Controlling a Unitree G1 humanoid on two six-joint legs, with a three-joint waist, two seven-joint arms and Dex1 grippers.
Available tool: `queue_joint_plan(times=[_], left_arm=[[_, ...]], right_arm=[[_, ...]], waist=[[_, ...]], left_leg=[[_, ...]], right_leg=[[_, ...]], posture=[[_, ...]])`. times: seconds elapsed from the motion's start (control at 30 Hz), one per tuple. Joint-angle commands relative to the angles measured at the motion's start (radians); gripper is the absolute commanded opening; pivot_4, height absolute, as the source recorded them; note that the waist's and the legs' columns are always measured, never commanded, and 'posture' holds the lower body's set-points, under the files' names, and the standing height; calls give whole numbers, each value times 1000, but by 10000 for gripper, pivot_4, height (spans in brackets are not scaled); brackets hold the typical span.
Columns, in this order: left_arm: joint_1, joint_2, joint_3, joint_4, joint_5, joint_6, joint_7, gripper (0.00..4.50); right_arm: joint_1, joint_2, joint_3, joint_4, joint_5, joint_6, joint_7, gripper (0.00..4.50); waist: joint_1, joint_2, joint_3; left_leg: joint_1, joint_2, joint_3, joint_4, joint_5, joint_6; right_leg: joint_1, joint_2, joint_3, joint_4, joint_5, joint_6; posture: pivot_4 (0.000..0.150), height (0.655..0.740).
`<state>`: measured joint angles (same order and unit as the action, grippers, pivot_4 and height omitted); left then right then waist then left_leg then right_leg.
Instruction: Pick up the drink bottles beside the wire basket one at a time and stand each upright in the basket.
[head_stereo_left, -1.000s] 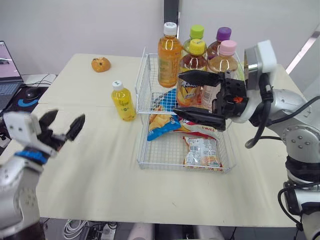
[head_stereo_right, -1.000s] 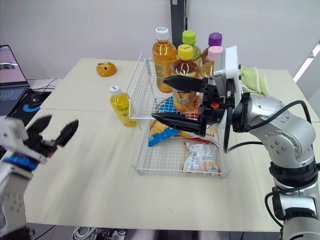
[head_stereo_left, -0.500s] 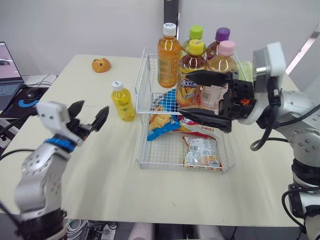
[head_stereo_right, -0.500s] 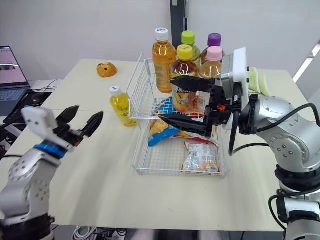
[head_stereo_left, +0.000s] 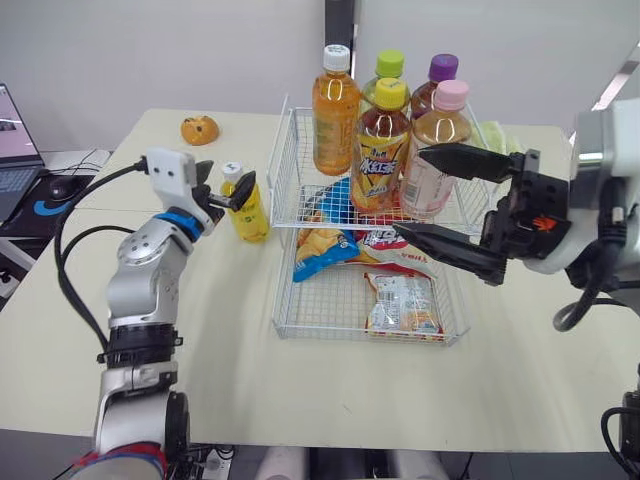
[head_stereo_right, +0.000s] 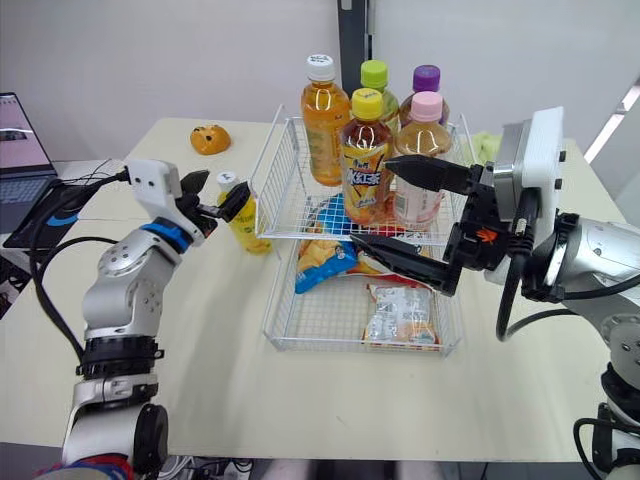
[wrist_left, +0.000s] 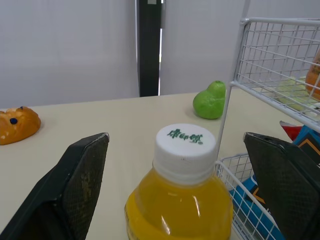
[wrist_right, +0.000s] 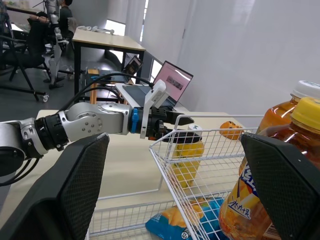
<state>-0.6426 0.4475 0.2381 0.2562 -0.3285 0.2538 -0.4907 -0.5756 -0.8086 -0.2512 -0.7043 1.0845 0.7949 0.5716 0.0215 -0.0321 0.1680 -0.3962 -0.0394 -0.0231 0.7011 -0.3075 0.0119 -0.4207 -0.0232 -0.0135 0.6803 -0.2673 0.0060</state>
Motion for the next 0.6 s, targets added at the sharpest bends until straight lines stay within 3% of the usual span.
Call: queue_joint_plan(times=[0.03,0.2,0.3,0.57,0.6], left_arm=[[-48,-5,-13,41,21,-57,-1,44880],[-50,-8,-17,66,45,-90,12,44880],[-50,-10,-8,79,47,-106,16,39149],[-43,2,-21,87,45,-84,-15,14449],[-42,2,-18,88,45,-84,-12,13671]], right_arm=[[-16,-17,-9,-11,10,-8,-23,45000],[-21,-22,5,-5,1,-10,-36,45000],[-25,-23,14,-6,0,-12,-46,45000],[-34,-23,27,-11,5,-12,-67,45000],[-33,-23,27,-12,5,-13,-68,45000]], waist=[[-1,0,0],[-1,0,0],[0,0,0],[-1,0,0],[-1,0,0]], left_leg=[[0,0,0,0,0,0],[0,0,0,0,0,0],[0,0,0,0,0,0],[0,0,0,0,0,0],[0,0,0,0,0,0]], right_leg=[[0,0,0,0,0,0],[0,0,0,0,0,0],[0,0,0,0,0,0],[0,0,0,0,0,0],[0,0,0,0,0,0]], posture=[[1500,7400],[1500,7400],[1500,7400],[1500,7400],[1500,7400]])
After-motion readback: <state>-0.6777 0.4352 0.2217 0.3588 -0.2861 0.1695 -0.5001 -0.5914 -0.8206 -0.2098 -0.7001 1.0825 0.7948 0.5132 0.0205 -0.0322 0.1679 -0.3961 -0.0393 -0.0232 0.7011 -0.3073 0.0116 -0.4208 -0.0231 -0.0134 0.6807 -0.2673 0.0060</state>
